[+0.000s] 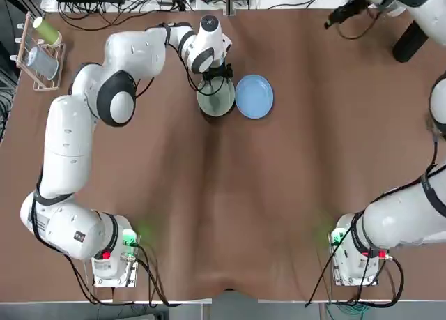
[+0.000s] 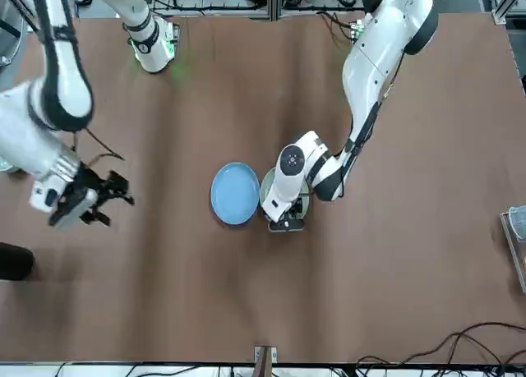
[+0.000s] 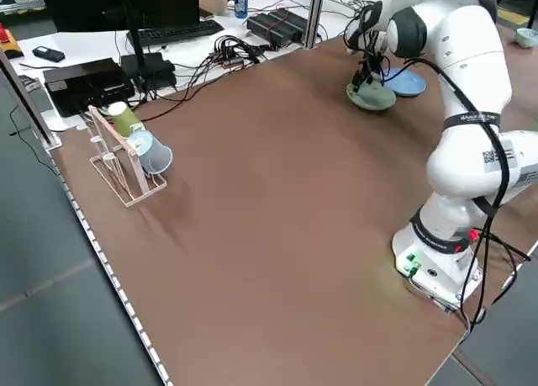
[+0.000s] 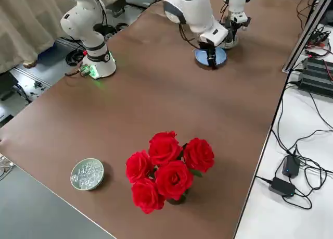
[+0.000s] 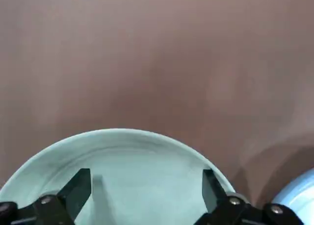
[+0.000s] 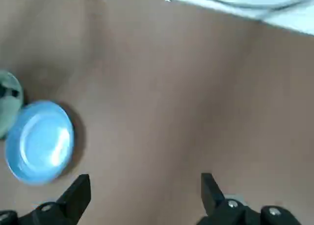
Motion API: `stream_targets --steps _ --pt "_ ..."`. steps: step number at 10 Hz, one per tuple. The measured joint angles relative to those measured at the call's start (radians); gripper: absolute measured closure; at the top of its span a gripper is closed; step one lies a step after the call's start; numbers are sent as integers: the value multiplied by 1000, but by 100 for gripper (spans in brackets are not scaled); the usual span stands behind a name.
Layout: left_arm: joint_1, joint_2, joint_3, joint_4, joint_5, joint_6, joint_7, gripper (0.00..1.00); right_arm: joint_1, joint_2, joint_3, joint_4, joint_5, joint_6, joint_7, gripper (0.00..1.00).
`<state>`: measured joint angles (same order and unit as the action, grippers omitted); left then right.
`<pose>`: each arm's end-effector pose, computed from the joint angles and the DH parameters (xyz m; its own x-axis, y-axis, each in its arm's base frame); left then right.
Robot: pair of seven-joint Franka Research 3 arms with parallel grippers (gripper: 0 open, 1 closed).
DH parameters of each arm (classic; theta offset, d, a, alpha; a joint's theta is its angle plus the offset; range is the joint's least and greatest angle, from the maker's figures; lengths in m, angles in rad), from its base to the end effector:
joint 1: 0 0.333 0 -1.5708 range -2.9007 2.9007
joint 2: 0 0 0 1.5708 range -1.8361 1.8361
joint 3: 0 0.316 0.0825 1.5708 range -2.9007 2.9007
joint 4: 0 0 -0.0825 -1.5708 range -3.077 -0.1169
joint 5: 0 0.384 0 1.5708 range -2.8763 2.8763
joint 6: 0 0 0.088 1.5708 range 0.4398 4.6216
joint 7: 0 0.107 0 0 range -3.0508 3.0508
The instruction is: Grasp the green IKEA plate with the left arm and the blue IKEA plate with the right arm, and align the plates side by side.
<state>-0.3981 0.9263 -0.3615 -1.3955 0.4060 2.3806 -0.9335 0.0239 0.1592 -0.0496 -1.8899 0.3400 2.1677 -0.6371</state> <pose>0.5777 -0.4630 0.1832 0.9941 0.0512 0.0952 0.0430 -0.9954 0.0859 0.6116 -0.0015 0.4346 0.8876 0.3899 0.2452 0.4366 -0.8820 -0.1777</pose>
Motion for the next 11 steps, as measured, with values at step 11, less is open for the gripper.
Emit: stream_targets --steps 11 --pt "13 -97 0 26 0 -113 0 0 -35 -48 -49 454 -321 -583 497 0"
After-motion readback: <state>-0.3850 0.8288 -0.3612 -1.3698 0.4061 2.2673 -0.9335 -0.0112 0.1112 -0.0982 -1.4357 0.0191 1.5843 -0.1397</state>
